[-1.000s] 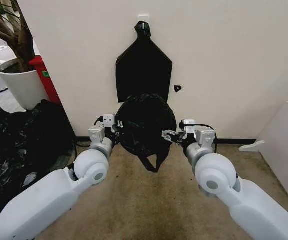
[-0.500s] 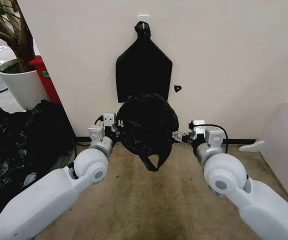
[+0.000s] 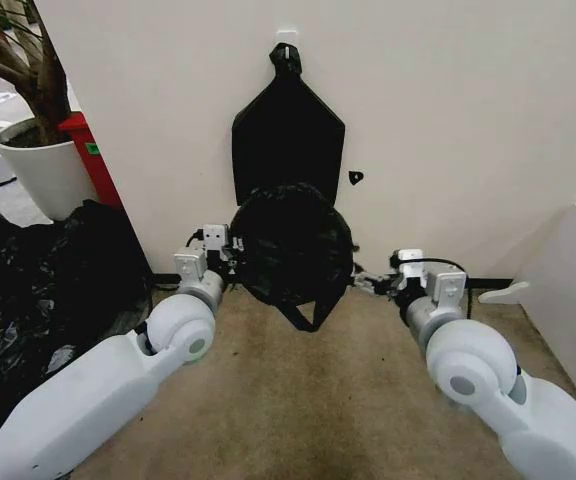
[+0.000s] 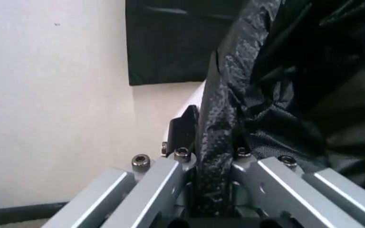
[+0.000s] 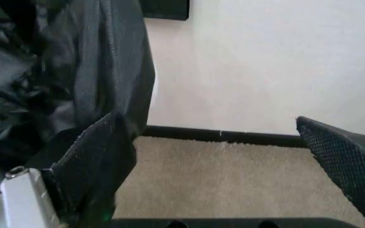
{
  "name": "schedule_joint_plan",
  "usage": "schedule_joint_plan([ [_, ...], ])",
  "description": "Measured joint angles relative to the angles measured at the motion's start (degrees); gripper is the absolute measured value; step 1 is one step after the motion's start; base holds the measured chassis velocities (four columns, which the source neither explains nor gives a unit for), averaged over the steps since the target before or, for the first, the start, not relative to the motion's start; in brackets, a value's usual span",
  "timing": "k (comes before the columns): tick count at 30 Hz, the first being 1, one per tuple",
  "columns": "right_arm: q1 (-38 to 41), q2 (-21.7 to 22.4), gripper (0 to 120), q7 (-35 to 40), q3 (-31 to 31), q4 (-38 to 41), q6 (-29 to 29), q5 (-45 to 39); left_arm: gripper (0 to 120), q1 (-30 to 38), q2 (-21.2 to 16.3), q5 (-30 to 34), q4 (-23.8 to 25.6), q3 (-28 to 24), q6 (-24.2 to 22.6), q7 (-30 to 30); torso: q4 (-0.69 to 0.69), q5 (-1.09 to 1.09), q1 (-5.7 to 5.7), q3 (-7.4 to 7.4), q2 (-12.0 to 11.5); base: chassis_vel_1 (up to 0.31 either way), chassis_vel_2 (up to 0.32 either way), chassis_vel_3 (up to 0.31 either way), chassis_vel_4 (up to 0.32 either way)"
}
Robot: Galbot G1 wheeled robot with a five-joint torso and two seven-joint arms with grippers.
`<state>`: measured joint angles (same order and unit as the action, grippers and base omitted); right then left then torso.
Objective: Place the garbage bag over the trash bin.
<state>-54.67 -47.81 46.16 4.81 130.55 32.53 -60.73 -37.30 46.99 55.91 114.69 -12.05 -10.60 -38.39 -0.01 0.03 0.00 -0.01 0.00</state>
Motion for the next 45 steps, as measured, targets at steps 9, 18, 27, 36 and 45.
schedule_joint_plan([
  [9,0.0,0.7,100,-0.3,0.5,0.0,-0.6,-0.4,1,0.0,-0.2,0.2,0.4,0.0,0.0,0.1,0.01,-0.03,0.00,0.00,0.0,0.000,0.000,0.000,0.000],
  [18,0.9,-0.6,100,-0.2,-0.1,-0.6,-0.9,-1.4,1,0.7,0.0,0.4,0.5,-0.6,-0.1,0.1,0.01,-0.03,0.00,0.01,0.0,0.000,0.000,0.000,0.000],
  [27,0.8,-0.1,100,-0.2,0.1,-1.6,-0.9,-1.3,1,1.0,0.2,0.5,0.5,-0.9,-0.1,0.3,0.02,-0.03,0.00,0.01,0.0,0.000,0.000,0.000,0.000],
  [36,-0.4,1.4,100,0.1,1.3,-0.4,-1.0,-1.2,1,1.3,0.2,0.6,0.1,-0.9,-0.1,0.3,0.01,-0.04,0.00,0.01,0.0,0.000,0.000,0.000,0.000],
  [45,-1.0,1.3,100,0.0,1.6,-1.7,-1.3,-1.0,1,1.2,0.2,1.0,0.7,-0.8,0.0,0.2,0.01,-0.04,0.00,0.01,0.0,0.000,0.000,0.000,0.000],
])
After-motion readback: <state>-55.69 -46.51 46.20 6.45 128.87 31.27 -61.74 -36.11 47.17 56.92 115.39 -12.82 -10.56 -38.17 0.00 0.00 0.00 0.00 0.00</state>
